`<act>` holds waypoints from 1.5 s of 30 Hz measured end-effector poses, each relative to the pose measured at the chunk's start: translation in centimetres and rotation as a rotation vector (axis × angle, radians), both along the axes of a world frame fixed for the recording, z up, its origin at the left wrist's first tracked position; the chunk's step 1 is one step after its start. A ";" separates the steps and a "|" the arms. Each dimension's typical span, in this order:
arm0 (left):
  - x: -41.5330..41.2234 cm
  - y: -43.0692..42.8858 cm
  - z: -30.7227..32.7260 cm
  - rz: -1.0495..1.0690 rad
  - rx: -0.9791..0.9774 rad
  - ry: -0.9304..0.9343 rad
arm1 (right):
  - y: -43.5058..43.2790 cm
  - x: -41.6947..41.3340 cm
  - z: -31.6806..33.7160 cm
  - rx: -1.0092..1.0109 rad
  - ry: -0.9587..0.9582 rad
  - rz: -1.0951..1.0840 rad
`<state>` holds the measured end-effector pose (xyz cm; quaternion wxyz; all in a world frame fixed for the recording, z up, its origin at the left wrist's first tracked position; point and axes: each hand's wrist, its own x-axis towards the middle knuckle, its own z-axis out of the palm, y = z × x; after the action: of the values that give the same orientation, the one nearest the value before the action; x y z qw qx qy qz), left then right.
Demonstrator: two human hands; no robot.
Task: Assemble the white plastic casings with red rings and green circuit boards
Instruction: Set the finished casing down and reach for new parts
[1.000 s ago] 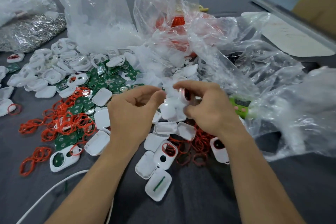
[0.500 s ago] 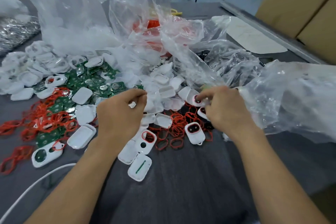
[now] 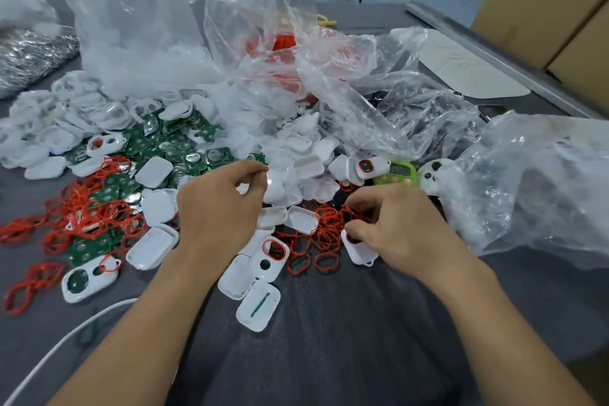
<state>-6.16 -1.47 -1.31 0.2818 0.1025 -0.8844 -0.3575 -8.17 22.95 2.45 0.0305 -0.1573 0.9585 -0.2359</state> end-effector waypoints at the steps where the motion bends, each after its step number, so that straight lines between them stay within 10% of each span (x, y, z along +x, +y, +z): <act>1: 0.0 0.0 0.0 0.000 0.002 0.002 | -0.1 0.3 -0.2 -0.007 0.014 -0.008; 11: -0.2 -0.6 0.6 0.043 0.025 -0.014 | -3.5 -1.9 1.1 -0.343 0.297 -0.150; 20: -1.5 -2.9 -1.1 -0.076 -0.108 -0.316 | -12.1 -11.0 1.1 0.166 -0.069 0.072; 28: -2.1 -3.4 -1.2 -0.077 -0.223 -0.233 | -13.9 -13.5 1.5 0.061 -0.012 0.165; 40: -0.8 -7.2 2.6 0.345 0.353 0.097 | -19.3 -9.0 2.5 -0.186 -0.120 0.350; 45: 0.2 -11.9 3.6 0.270 0.037 -0.443 | -21.6 -8.0 1.0 0.101 -0.145 0.477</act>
<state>-5.95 -13.33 2.25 0.1246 0.3005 -0.8962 -0.3018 -16.12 1.33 3.49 0.1616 -0.3600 0.9001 -0.1845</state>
